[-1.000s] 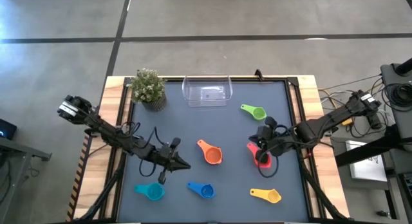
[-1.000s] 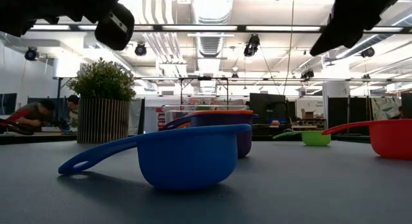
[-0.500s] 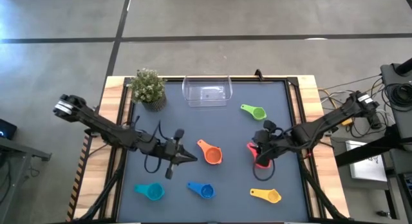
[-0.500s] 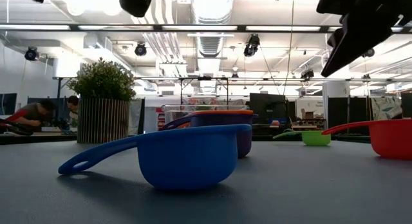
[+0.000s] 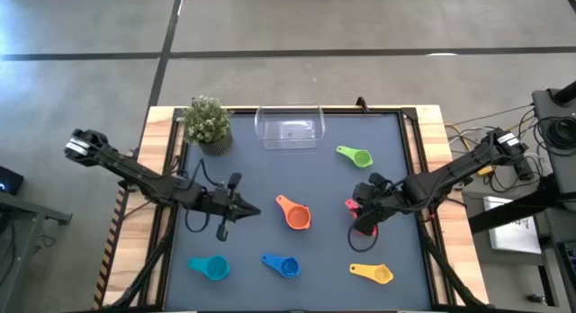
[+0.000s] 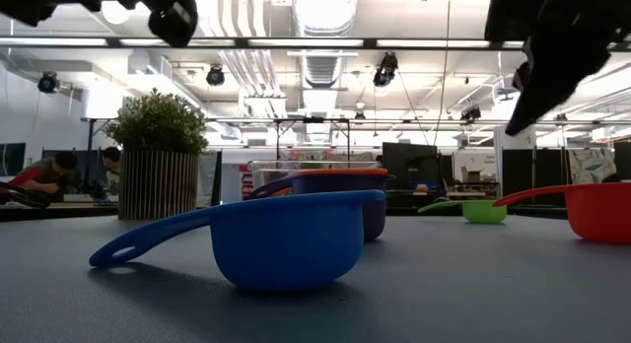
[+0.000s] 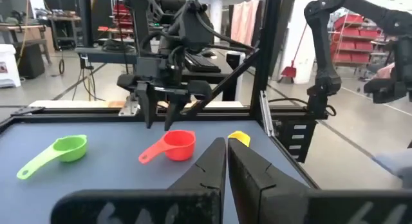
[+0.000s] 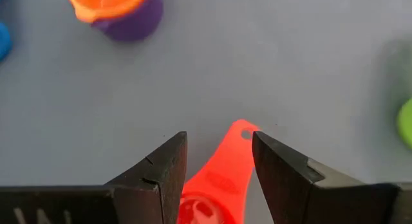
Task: Nest measuring cups in basket
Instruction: Stack the red measuring cup on top of the orange measuring cup
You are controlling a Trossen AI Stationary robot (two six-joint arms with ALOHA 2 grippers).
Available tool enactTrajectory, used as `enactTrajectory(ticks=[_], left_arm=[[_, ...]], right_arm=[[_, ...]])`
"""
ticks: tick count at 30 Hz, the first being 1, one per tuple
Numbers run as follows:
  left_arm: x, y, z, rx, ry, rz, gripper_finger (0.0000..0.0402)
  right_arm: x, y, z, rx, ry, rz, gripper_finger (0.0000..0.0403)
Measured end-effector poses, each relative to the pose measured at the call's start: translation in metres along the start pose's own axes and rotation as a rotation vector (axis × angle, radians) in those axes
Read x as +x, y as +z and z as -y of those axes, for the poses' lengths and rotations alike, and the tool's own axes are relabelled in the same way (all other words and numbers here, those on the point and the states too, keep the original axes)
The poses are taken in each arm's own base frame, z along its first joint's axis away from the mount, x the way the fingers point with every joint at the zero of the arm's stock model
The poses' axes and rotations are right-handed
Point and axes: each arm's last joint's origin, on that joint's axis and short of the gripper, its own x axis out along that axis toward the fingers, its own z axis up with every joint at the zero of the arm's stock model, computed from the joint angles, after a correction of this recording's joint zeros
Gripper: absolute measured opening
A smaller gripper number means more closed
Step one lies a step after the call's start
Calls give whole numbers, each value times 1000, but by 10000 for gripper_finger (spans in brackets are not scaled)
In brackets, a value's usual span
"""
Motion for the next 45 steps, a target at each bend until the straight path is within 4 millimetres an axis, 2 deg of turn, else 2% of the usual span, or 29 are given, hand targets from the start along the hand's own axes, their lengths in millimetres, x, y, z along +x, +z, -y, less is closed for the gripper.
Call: enactTrajectory(ticks=[4, 9, 18, 26, 34, 40, 45], left_arm=[[-9, -9, -3, -1, 1, -10, 0], [-13, -15, -4, -87, -1, -8, 0], [-15, -21, -3, -84, -8, -39, 0], [-14, -24, -3, -80, -6, -52, 0], [-14, -29, -3, -82, 1, -95, 0], [-14, -33, -3, -101, 9, -143, 0], [-14, -34, -4, -103, 10, -148, 0]], right_arm=[[10, -3, -4, 62, 4, -62, 164], [20, -7, -9, 158, 24, -160, 164], [23, -20, -23, 238, 46, -248, 164], [25, -27, -30, 150, 52, -263, 164], [39, -33, -33, 116, -12, -278, 157], [53, -39, -34, 45, -60, -320, 126], [54, -37, -37, 6, -53, -320, 91]])
